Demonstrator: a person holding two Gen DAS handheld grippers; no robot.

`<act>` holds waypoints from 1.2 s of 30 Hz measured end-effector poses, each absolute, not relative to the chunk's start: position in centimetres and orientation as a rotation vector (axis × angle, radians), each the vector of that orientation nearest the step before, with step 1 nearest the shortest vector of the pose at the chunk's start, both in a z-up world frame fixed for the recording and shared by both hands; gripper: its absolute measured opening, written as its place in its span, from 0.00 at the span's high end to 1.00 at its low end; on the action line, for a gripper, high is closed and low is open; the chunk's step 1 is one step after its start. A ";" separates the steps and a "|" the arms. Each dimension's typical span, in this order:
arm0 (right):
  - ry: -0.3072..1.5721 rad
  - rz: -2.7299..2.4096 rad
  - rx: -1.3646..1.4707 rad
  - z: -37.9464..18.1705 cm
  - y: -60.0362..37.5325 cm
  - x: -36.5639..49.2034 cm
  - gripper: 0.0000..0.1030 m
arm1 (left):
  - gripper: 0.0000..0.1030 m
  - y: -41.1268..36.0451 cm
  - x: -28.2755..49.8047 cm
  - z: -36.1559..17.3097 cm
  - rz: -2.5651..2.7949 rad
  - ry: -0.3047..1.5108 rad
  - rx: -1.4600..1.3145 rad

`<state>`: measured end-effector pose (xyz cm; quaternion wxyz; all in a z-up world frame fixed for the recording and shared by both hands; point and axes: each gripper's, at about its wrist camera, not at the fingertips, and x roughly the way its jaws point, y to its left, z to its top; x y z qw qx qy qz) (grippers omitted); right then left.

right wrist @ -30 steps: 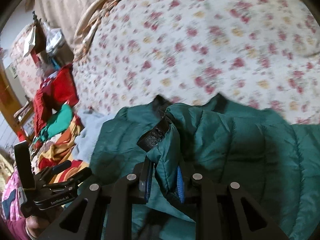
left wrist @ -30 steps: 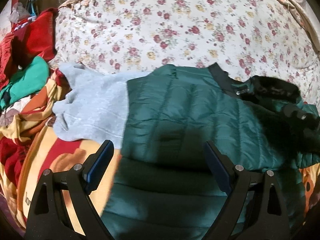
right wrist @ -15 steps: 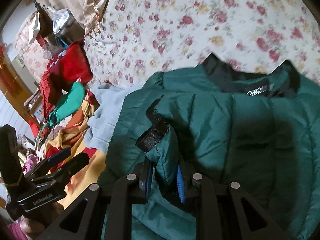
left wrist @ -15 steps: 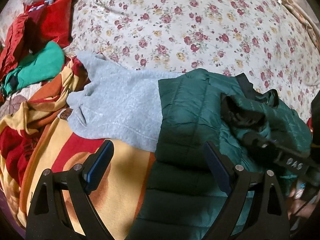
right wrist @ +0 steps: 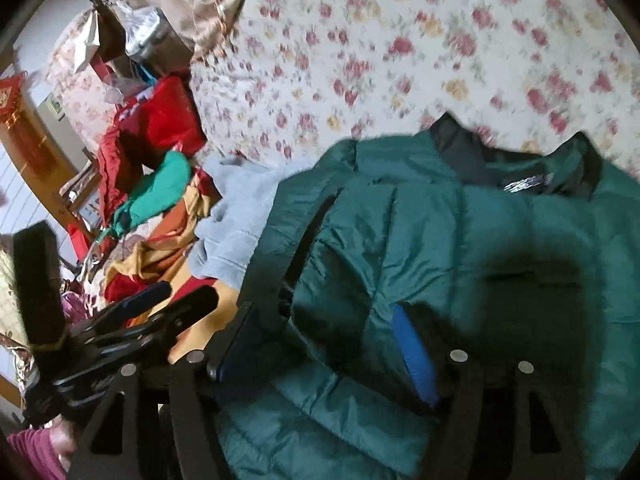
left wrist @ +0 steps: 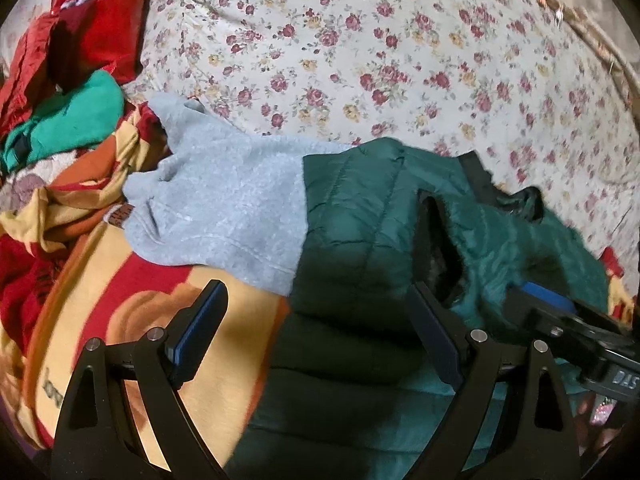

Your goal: Fold large clothes

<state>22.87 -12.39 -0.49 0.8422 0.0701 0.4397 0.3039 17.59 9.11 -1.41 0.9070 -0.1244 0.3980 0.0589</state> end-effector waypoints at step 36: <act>0.886 0.256 0.043 -5.7 -29.0 25.3 0.28 | 0.94 6.4 24.3 -2.5 0.097 0.883 -0.164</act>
